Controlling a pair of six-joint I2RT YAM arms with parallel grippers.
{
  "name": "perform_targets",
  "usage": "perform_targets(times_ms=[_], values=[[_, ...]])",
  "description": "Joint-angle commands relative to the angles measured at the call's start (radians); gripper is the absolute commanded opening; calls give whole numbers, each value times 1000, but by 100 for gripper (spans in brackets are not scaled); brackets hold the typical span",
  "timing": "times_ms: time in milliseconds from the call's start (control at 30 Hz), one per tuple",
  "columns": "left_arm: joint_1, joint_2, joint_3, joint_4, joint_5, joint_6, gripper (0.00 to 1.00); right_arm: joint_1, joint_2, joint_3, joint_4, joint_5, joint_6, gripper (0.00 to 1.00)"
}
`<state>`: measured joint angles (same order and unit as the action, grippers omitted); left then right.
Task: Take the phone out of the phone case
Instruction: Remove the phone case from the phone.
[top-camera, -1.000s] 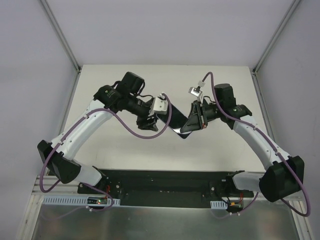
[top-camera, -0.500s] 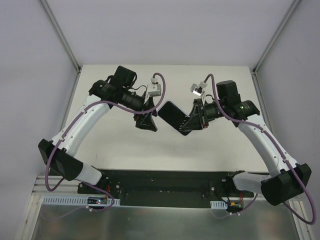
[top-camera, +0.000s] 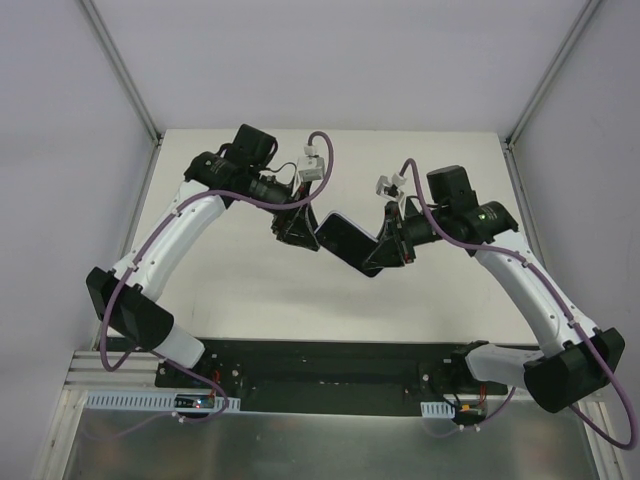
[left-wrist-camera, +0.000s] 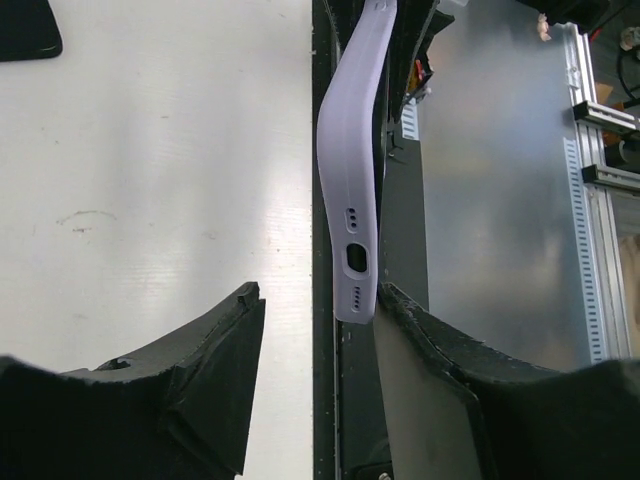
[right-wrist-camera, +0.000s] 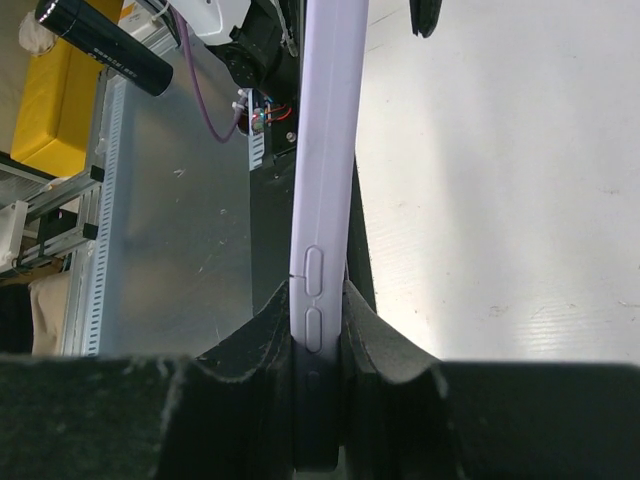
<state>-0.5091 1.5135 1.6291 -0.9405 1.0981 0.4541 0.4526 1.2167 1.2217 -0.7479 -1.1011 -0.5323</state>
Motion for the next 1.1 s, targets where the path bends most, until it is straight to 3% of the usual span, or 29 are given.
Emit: perform_targets(times_ms=[0,133,333,533,733,1067], values=[[0,5,9,-6,88,41,47,6,-34,58,19,-48,-32,0],[1,7,12,-6,101,70,37,5,-31,56,22,-55,-29,0],[0,-1,-1,-6,143,132,1,3,-23,39,56,-78,6,0],[-26,-29,-44,-6,164,214,0,-20,-8,1,166,-150,118,0],[-127,-70,-78,-9,118,334,0,-31,21,-30,284,-209,233,0],[-258,-72,-15,-12,8,399,0,-35,52,-100,501,-289,437,0]])
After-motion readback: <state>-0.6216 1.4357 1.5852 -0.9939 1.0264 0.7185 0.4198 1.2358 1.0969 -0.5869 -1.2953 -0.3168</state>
